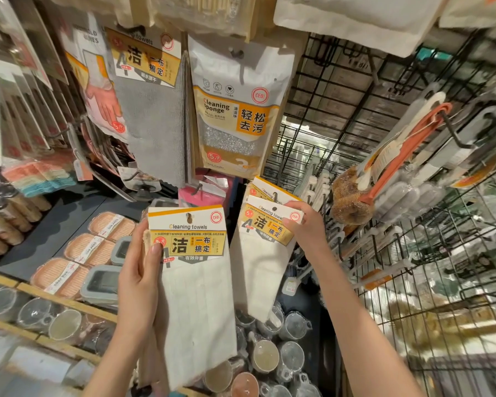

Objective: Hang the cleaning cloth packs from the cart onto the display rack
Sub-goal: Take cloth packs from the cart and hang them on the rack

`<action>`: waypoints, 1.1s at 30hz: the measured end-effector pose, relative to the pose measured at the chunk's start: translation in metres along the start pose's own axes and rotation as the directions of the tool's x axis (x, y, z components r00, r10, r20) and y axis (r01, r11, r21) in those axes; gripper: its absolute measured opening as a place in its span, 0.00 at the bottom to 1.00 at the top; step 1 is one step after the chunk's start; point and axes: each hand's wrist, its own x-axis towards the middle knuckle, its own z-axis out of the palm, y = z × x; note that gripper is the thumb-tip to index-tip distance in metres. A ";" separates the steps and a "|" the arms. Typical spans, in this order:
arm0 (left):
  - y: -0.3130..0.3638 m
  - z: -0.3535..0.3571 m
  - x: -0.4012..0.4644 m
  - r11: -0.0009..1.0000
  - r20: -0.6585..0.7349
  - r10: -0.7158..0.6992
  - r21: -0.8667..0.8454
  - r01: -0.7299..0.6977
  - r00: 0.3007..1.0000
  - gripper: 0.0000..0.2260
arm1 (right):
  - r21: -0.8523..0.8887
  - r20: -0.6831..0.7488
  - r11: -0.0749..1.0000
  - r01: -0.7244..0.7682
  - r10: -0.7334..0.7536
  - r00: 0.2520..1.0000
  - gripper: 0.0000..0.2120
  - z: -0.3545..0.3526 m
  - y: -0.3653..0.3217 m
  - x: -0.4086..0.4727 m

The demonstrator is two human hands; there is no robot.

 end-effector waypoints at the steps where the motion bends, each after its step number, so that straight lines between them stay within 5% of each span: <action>1: 0.000 0.000 0.000 1.000 0.003 -0.005 0.000 0.005 1.000 0.20 | 0.017 -0.004 1.000 -0.017 0.017 1.000 0.14 -0.001 0.001 0.000; 11: 0.000 0.007 -0.001 0.999 0.023 -0.033 -0.022 0.034 0.999 0.22 | -0.061 -0.081 0.996 0.066 -0.071 0.994 0.11 0.009 -0.003 0.008; 16: 0.002 0.013 -0.003 0.998 0.003 -0.064 -0.026 0.064 0.998 0.21 | -0.267 -0.238 0.953 0.142 -0.208 0.949 0.07 0.013 -0.004 0.011; 21: 0.005 0.016 0.000 0.998 0.011 -0.050 -0.032 0.050 0.999 0.21 | -0.319 -0.275 0.946 0.059 -0.152 0.949 0.07 0.014 -0.009 0.020; 29: 0.011 0.020 -0.003 0.997 0.045 -0.047 -0.059 0.050 0.998 0.22 | -0.232 -0.202 0.968 0.098 -0.147 0.968 0.11 0.002 -0.015 0.009; 33: 0.013 0.029 -0.007 0.998 0.072 -0.025 -0.063 0.029 0.997 0.21 | 0.060 0.028 0.995 0.079 -0.081 0.996 0.04 0.001 -0.040 -0.016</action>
